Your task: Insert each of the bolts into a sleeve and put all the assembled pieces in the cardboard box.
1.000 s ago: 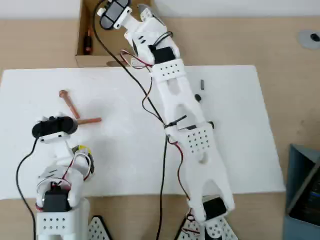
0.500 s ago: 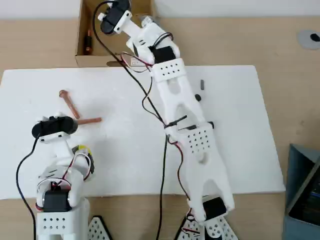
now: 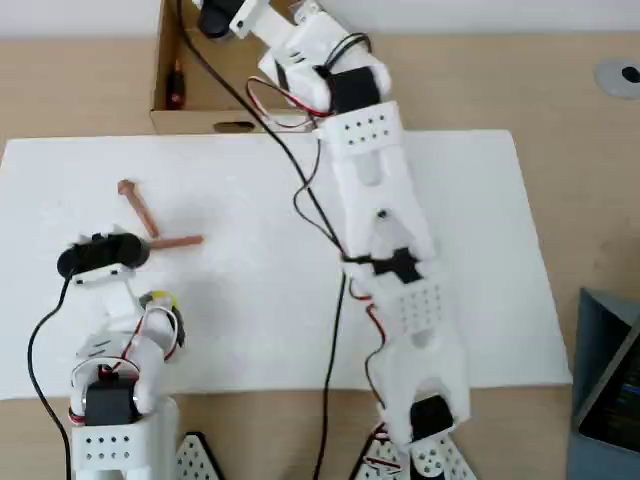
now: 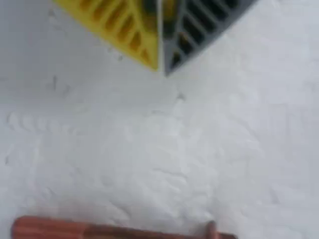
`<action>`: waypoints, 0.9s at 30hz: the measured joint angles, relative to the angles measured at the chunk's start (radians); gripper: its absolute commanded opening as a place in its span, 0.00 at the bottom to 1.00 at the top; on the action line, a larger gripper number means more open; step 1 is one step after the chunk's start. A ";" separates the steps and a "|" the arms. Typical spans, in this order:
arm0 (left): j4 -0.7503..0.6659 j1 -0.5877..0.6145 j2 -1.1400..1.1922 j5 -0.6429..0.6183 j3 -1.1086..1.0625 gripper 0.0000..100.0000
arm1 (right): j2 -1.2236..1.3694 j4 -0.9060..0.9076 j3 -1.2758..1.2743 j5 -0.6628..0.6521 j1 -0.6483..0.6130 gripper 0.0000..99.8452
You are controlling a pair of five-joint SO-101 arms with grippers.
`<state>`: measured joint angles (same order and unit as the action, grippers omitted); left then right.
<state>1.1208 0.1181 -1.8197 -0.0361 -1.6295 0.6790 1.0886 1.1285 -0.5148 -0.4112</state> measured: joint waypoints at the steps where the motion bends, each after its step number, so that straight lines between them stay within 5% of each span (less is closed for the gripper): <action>1: 0.000 0.000 0.000 0.000 0.000 0.00 | -0.029 0.032 0.002 0.000 0.000 0.16; 10: 0.000 0.000 0.000 0.000 0.000 0.00 | -0.267 0.339 0.011 0.008 0.040 0.16; 19: 0.000 0.000 0.000 0.000 0.000 0.00 | -0.446 0.628 0.012 0.189 0.127 0.16; 27: 0.000 0.000 0.000 0.000 0.000 0.00 | -0.545 0.678 0.006 0.330 0.219 0.16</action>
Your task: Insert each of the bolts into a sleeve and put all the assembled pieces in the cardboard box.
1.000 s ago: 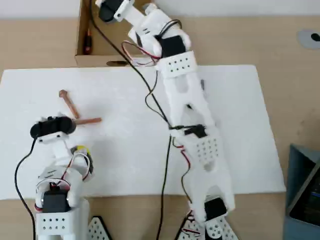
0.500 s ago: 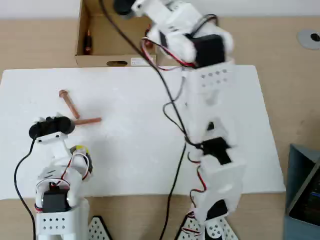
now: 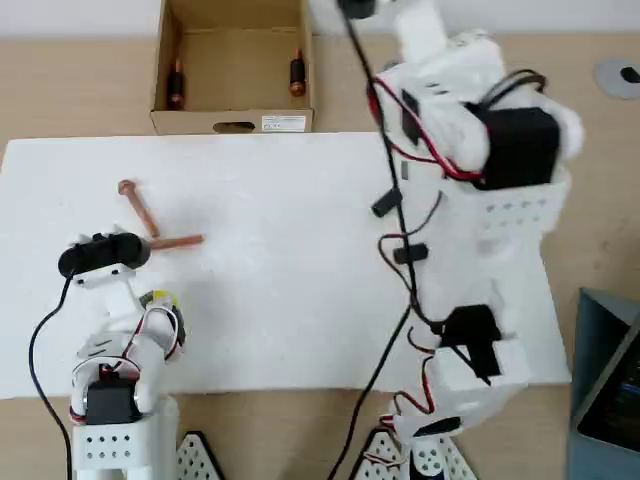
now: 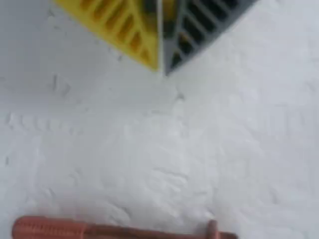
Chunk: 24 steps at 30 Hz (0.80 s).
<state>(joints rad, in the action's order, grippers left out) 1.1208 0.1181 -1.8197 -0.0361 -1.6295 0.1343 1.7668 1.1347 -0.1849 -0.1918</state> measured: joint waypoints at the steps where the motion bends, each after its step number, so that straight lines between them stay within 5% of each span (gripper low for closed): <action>1: 0.000 0.000 0.000 0.000 0.000 0.00 | -0.017 0.000 -0.015 0.009 0.012 0.16; 24: 0.000 0.000 0.000 0.000 0.000 0.00 | -0.578 -0.068 -1.274 0.307 0.057 0.16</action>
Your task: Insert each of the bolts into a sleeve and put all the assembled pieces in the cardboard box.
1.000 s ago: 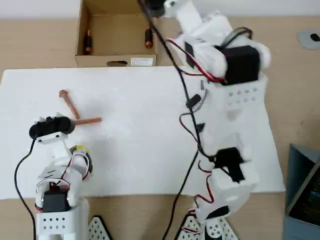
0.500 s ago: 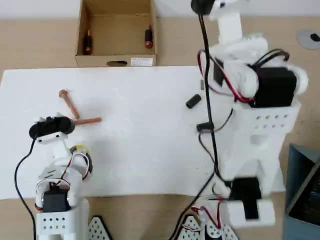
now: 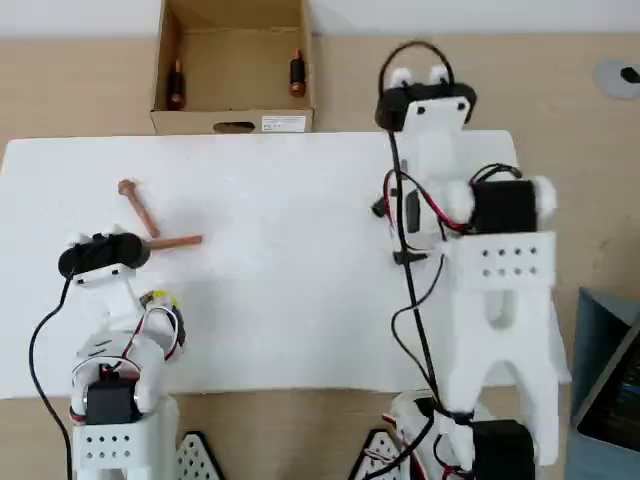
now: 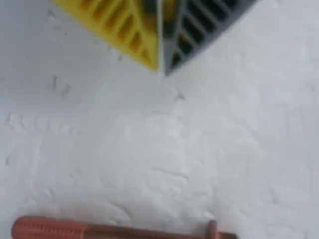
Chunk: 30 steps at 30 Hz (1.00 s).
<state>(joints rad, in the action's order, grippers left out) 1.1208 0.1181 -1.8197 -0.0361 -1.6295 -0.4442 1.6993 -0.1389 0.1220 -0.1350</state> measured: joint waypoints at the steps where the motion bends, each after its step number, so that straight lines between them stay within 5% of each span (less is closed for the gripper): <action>1: 0.000 0.000 0.000 0.000 0.000 0.00 | 0.000 -0.028 -0.041 0.025 0.000 0.16; 10: 0.000 0.000 0.000 0.000 0.000 0.00 | 0.115 -0.219 -0.166 0.244 -0.068 0.16; 17: 0.000 0.000 0.000 0.000 0.000 0.00 | 0.382 -0.227 -0.023 0.382 -0.072 0.16; 30: 0.000 0.000 0.000 0.000 0.000 0.00 | 0.761 -0.227 0.322 0.425 -0.074 0.16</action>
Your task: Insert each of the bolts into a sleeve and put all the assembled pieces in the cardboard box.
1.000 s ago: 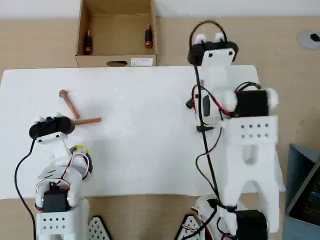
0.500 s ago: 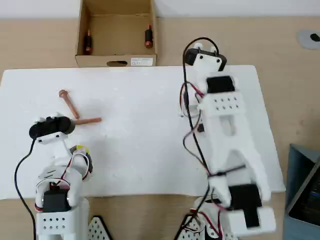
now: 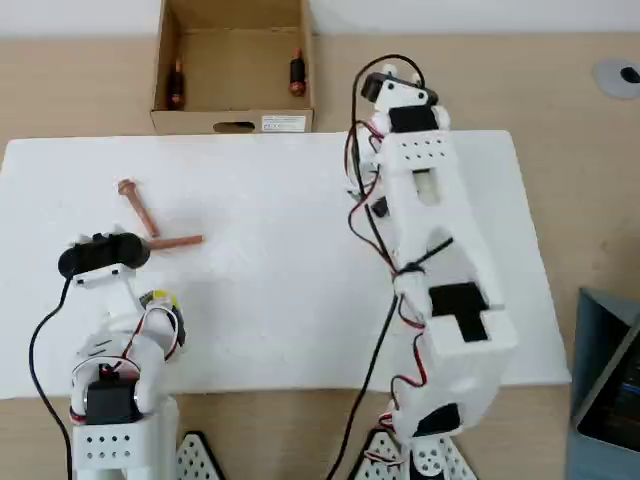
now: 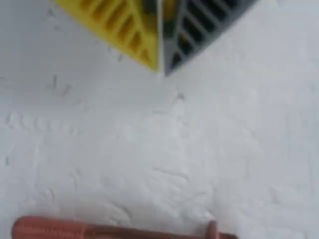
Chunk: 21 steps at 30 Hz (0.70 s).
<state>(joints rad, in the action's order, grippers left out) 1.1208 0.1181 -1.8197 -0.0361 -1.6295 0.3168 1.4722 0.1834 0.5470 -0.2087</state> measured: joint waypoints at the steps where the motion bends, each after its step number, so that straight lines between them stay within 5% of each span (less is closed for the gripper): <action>1: 0.000 0.000 0.000 0.000 0.000 0.00 | 0.018 0.000 0.017 0.000 0.000 0.16; 17: 0.000 0.000 0.000 0.000 0.000 0.00 | 0.143 0.000 0.110 0.043 0.000 0.16; 21: 0.000 0.000 0.000 0.000 0.000 0.00 | 0.143 0.000 0.110 0.043 0.021 0.23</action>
<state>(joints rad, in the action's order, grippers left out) 1.1208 0.1181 -1.8197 -0.0361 -1.6295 0.4595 1.4722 0.2938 0.5900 -0.1872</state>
